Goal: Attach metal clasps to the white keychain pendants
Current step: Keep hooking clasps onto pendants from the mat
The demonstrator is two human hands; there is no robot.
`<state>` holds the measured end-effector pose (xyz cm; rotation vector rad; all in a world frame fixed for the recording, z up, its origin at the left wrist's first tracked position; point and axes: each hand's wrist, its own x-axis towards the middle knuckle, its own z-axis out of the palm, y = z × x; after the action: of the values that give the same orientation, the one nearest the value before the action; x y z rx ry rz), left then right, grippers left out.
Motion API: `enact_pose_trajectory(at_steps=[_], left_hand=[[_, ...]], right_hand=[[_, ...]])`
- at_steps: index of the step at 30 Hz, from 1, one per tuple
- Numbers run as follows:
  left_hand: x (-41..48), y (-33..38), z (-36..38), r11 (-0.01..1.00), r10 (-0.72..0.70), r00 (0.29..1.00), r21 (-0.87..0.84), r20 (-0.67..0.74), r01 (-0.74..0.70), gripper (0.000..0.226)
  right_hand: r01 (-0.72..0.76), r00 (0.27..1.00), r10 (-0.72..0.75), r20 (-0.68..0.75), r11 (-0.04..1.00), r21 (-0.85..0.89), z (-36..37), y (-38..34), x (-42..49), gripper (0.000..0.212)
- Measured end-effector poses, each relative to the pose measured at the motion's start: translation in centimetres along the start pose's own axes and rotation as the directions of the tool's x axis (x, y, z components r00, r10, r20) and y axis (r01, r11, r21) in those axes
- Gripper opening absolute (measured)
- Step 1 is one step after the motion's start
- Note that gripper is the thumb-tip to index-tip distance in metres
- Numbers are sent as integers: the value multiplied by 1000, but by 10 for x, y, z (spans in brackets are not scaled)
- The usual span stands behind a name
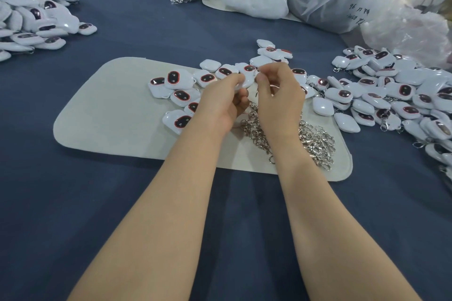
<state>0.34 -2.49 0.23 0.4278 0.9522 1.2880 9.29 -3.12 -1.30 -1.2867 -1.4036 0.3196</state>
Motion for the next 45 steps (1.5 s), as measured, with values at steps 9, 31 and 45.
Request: enact_pose_trajectory(at_steps=[9,31,45], left_hand=[[2,-3,-2,984,154,988,88,-7,-153,16],[3,0,-2,970,213,977,127,-27,-208,8],[3,0,-2,992,70,998,103,-7,-69,16]], right_hand=[[15,999,-11,39,995,-97,0,2,1,12],[-13,982,35,183,993,-119,3,8,2,21],[-75,997,75,16,997,27,3,3,3,10]])
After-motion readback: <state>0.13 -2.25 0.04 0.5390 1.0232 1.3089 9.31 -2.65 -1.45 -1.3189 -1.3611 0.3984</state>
